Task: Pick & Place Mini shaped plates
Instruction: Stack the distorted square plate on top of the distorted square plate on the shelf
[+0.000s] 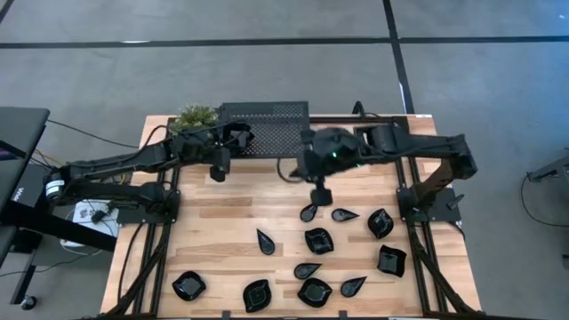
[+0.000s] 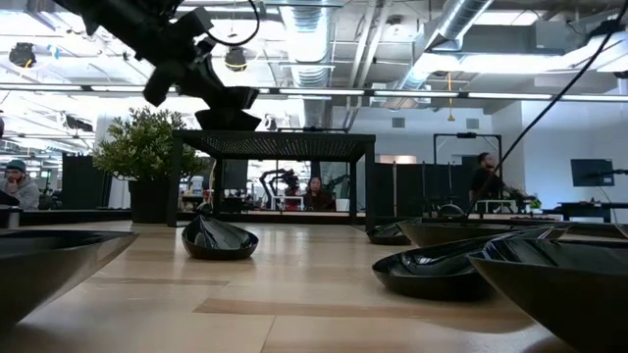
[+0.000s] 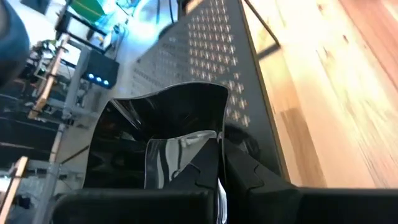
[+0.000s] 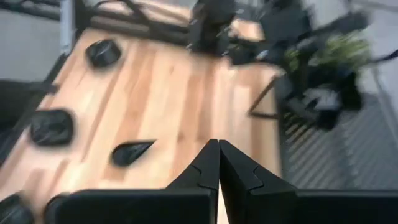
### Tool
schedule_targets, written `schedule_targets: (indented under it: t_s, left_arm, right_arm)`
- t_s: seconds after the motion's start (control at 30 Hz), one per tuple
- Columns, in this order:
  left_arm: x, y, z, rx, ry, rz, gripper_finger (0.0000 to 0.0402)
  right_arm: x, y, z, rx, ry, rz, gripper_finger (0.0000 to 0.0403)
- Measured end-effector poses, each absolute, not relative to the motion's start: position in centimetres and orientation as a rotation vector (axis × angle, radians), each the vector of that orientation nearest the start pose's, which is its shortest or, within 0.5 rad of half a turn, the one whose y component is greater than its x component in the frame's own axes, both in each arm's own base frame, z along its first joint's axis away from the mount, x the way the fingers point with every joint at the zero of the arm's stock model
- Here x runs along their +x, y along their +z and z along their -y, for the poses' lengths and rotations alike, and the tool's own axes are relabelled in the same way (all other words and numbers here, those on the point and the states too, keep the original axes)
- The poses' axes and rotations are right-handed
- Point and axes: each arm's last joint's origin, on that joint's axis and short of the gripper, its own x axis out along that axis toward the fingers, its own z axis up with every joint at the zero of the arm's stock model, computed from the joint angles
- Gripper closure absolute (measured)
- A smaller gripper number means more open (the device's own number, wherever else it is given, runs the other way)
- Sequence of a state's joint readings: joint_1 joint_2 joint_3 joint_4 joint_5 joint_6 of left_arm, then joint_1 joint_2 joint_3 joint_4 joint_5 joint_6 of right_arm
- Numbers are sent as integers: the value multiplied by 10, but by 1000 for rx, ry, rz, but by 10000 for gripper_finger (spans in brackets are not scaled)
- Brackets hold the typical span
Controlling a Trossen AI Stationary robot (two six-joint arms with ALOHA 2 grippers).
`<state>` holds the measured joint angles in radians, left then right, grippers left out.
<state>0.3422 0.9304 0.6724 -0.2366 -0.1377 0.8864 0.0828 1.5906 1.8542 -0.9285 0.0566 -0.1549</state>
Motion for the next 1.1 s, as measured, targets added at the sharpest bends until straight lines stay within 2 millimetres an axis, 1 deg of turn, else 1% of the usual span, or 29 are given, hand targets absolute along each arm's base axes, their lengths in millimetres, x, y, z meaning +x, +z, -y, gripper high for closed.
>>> schedule_targets:
  t_s: [0.1, 0.23, 0.37, 0.47, 0.53, 0.73, 0.9, 0.97, 1.1]
  left_arm:
    - [181, 265, -69, 790, 206, -691, 395]
    - [181, 267, -68, 787, 208, -665, 395]
    - [181, 267, -68, 786, 209, -666, 394]
    - [181, 267, -68, 787, 210, -664, 387]
    - [181, 267, -69, 787, 212, -661, 376]
    - [183, 270, -69, 768, 236, -632, 324]
    - [186, 277, -68, 788, 285, -567, 289]
    - [186, 281, -63, 801, 291, -536, 279]
    - [183, 288, -46, 824, 236, -464, 271]
  right_arm:
    - [317, 414, -39, -188, 112, -695, 403]
    - [321, 392, -56, -199, 157, -727, 403]
    - [323, 383, -68, -132, 160, -751, 403]
    - [321, 382, -76, -72, 151, -754, 403]
    - [320, 383, -82, -56, 139, -744, 403]
    - [315, 384, -98, -16, 135, -736, 403]
    - [311, 384, -112, -5, 98, -726, 403]
    - [308, 384, -119, 3, 102, -725, 403]
    - [301, 384, -134, -15, 121, -724, 403]
